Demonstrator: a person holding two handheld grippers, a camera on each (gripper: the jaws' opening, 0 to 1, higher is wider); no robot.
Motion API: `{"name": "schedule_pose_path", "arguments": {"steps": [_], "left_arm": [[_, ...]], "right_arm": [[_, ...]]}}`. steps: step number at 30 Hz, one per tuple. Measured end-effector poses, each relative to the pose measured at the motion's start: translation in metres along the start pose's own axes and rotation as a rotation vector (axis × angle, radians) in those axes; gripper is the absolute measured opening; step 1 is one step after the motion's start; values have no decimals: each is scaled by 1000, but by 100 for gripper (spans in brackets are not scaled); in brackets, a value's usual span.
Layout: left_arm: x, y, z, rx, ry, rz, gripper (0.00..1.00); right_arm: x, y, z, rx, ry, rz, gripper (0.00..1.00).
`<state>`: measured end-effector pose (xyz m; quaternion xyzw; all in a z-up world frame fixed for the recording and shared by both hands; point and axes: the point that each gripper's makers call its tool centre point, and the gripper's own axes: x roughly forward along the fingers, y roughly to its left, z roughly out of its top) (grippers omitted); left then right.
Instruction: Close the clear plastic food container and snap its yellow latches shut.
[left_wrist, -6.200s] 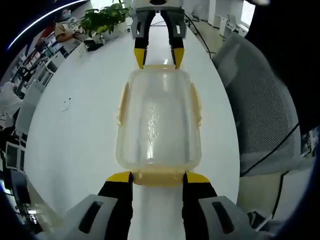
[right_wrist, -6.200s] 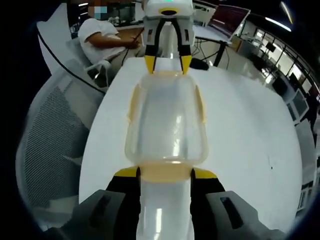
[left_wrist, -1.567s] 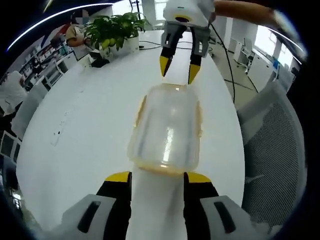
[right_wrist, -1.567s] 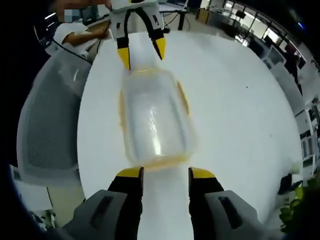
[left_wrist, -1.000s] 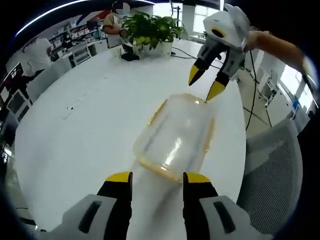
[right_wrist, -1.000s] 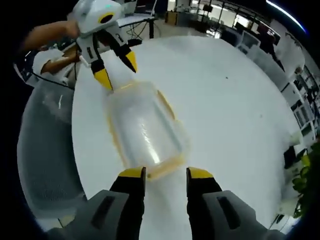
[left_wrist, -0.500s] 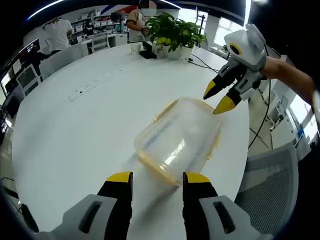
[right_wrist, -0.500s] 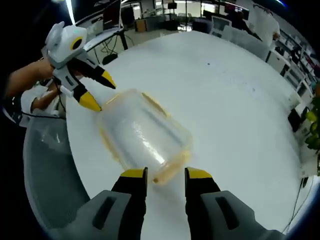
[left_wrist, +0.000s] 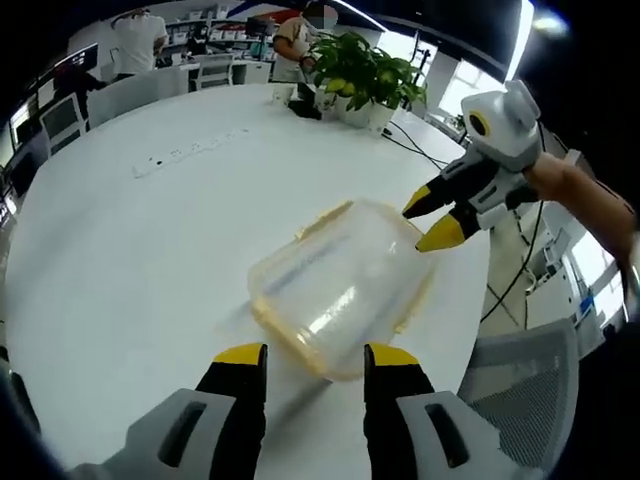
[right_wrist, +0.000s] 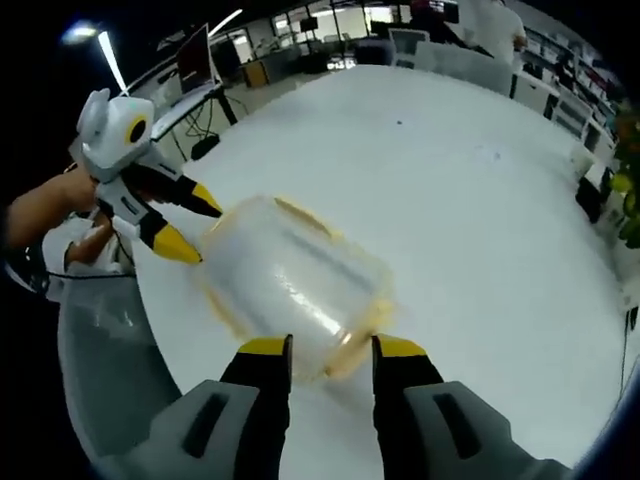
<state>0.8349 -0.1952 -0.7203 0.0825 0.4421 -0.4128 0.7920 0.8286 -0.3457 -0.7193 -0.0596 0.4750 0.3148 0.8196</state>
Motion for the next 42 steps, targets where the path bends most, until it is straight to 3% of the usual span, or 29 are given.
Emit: {"name": "schedule_pose_path", "arguments": {"steps": [19, 28, 33, 34, 35, 36, 37, 42], "left_arm": [[9, -4, 2, -101, -12, -19, 36], [13, -7, 1, -160, -27, -24, 38], [14, -7, 2, -148, -8, -24, 37], [15, -9, 4, -165, -12, -32, 36], [15, -6, 3, -209, 5, -9, 35], [15, -12, 5, -271, 5, -25, 35], [13, -11, 5, -218, 10, -21, 35], [11, -14, 3, -206, 26, -23, 35]], "right_arm": [[7, 2, 2, 76, 3, 11, 40], [9, 4, 2, 91, 2, 15, 40], [11, 5, 2, 113, 5, 20, 38], [12, 6, 2, 191, 4, 2, 37], [14, 7, 5, 147, -8, 32, 36], [13, 7, 3, 133, 20, 12, 36], [14, 7, 4, 129, 22, 8, 36], [13, 7, 3, 145, 14, 7, 37]]}}
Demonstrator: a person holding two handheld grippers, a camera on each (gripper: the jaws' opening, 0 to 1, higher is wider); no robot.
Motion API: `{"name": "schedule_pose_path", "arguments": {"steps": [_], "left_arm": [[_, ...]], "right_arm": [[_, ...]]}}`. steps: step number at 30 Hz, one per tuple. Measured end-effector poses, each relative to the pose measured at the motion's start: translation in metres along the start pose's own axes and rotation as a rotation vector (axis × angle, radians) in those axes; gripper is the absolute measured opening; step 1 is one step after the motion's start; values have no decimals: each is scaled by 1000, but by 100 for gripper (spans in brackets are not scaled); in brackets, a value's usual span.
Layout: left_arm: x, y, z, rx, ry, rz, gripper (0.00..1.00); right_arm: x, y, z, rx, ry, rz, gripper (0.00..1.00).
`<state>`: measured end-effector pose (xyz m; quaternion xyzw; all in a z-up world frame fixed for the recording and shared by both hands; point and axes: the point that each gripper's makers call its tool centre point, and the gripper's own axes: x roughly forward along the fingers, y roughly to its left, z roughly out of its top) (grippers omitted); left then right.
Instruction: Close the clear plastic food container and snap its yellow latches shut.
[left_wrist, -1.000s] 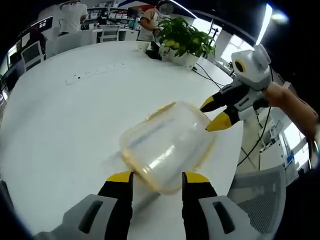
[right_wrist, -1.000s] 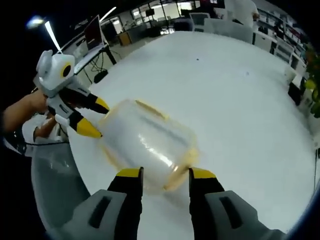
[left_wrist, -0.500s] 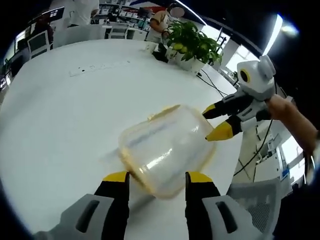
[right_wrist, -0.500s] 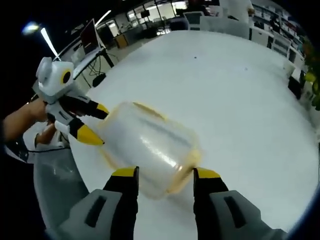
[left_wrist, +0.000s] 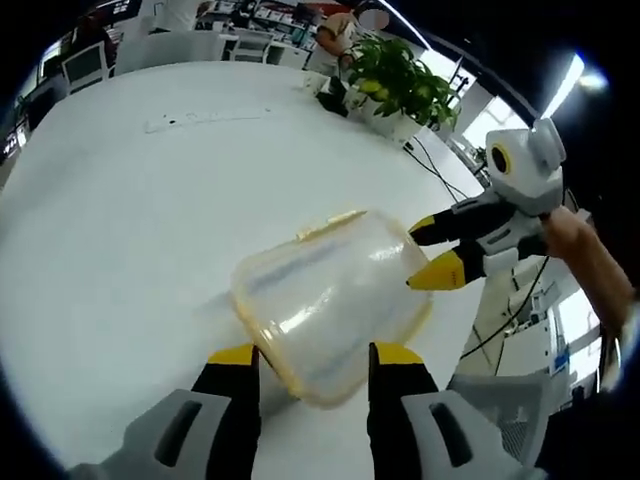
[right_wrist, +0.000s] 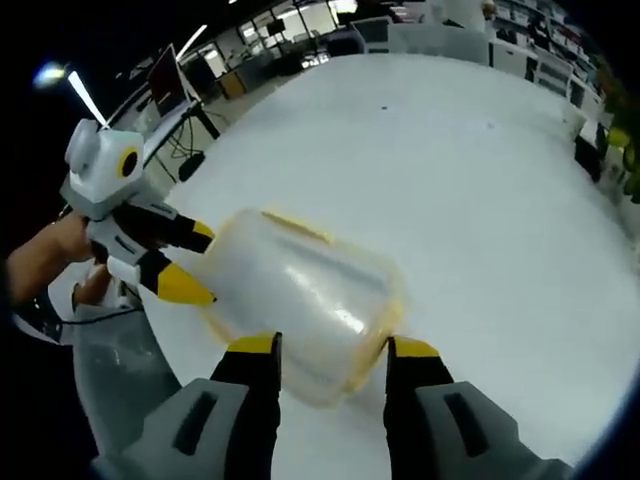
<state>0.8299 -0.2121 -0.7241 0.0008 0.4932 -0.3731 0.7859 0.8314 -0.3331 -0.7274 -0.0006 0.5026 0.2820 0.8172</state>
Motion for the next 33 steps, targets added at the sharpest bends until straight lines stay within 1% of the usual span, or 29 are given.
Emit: {"name": "schedule_pose_path", "arguments": {"steps": [5, 15, 25, 33], "left_arm": [[0, 2, -1, -1, -12, -3, 36], [-5, 6, -7, -5, -22, -4, 36], [-15, 14, -20, -11, -26, -3, 37], [-22, 19, -30, -10, -13, -4, 37]], "right_arm": [[0, 0, 0, 5, -13, -1, 37], [2, 11, -2, 15, -16, -2, 37], [7, 29, -5, 22, -21, 1, 38], [9, 43, -8, 25, -23, 1, 38]]}}
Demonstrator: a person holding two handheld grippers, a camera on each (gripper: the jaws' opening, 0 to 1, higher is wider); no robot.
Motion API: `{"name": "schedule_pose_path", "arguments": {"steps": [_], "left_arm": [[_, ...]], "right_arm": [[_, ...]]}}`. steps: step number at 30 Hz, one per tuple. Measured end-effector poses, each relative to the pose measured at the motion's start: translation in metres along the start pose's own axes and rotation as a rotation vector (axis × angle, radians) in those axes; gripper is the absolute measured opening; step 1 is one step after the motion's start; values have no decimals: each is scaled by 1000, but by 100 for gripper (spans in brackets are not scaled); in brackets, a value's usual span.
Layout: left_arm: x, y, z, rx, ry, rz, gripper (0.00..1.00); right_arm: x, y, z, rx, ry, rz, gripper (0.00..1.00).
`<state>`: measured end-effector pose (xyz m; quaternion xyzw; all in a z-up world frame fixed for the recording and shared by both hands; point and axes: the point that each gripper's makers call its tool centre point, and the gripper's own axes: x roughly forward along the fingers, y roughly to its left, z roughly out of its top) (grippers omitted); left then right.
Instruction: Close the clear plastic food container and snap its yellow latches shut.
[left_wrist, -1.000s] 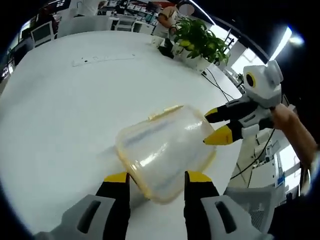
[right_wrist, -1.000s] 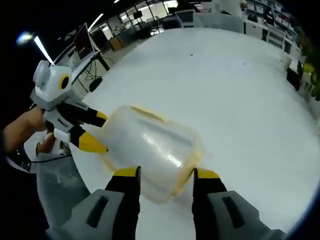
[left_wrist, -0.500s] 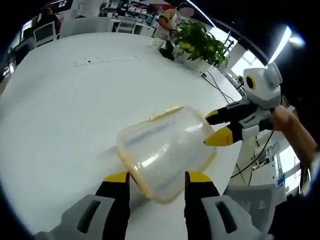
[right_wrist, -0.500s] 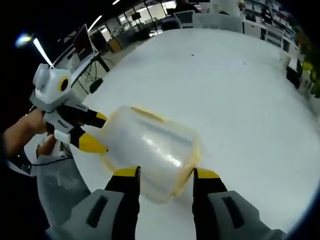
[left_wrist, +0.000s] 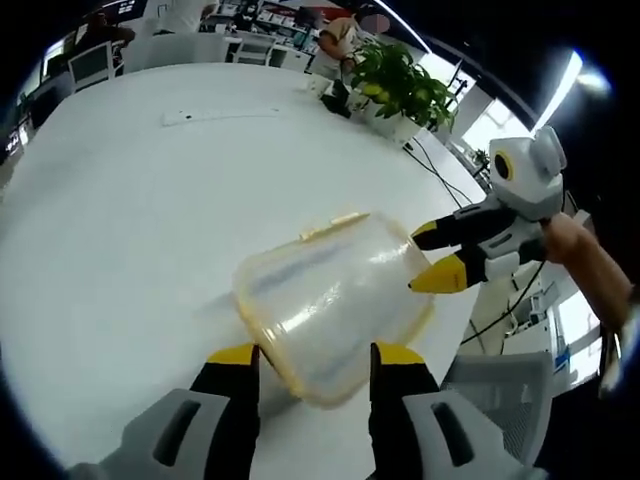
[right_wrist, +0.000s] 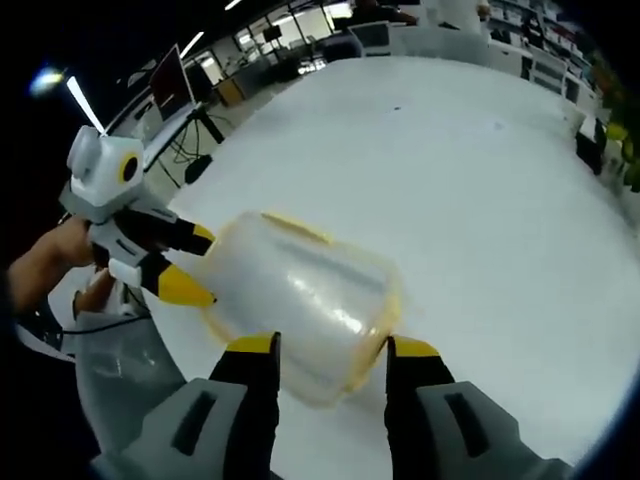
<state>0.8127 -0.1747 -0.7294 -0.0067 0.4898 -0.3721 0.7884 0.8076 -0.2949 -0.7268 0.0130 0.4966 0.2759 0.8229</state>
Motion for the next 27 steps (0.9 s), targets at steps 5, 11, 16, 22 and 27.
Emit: {"name": "schedule_pose_path", "arguments": {"steps": [5, 11, 16, 22, 27], "left_arm": [[-4, 3, -6, -1, 0, 1, 37], [-11, 9, -14, -6, 7, 4, 37], [-17, 13, -20, -9, 13, 5, 37], [-23, 16, -27, -10, 17, 6, 37], [-28, 17, -34, -11, 25, 7, 37]], "right_arm": [[2, 7, -1, -1, 1, 2, 38], [6, 17, -3, -4, 5, 7, 38], [9, 26, -4, 1, 6, 12, 38], [11, 35, -7, 8, 6, 20, 38], [12, 42, -10, 5, 2, 22, 38]]}}
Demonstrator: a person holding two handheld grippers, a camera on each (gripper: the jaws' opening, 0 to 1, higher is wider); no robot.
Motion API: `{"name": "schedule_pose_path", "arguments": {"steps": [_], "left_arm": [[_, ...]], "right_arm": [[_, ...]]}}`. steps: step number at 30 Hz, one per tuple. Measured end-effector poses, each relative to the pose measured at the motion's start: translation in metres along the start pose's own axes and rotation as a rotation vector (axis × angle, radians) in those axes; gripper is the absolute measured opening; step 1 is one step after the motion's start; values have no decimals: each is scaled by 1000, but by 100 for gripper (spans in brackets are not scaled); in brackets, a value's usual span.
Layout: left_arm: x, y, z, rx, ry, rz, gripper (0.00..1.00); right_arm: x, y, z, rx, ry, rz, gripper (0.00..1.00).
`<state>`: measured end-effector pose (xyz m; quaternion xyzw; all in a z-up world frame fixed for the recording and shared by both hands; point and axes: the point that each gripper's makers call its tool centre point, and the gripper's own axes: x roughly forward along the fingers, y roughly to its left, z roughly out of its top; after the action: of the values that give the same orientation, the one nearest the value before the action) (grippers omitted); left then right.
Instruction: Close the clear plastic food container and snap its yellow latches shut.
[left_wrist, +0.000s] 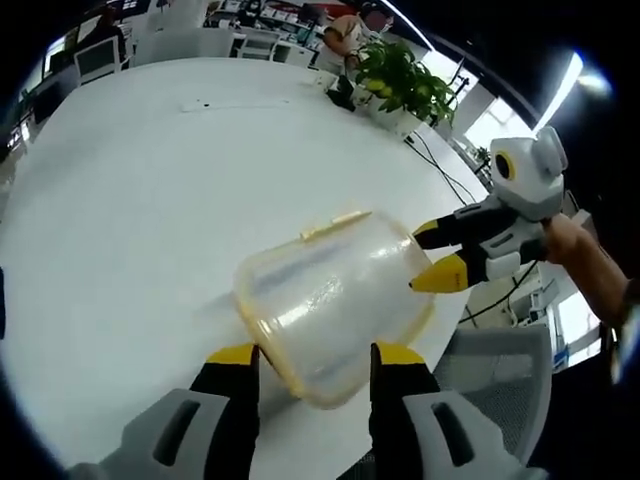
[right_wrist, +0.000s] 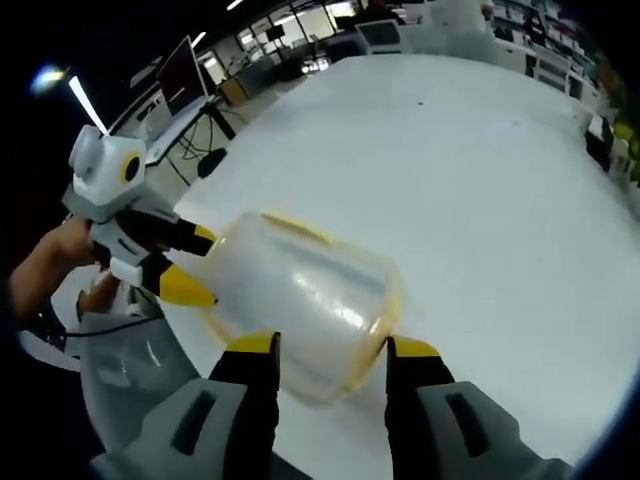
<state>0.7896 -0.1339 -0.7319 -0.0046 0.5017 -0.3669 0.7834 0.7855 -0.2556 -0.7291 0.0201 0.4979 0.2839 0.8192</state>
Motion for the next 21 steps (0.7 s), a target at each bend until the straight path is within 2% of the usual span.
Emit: {"name": "schedule_pose_path", "arguments": {"steps": [21], "left_arm": [[-19, 2, -29, -3, 25, 4, 37]], "right_arm": [[2, 30, -16, 3, -20, 28, 38]]}}
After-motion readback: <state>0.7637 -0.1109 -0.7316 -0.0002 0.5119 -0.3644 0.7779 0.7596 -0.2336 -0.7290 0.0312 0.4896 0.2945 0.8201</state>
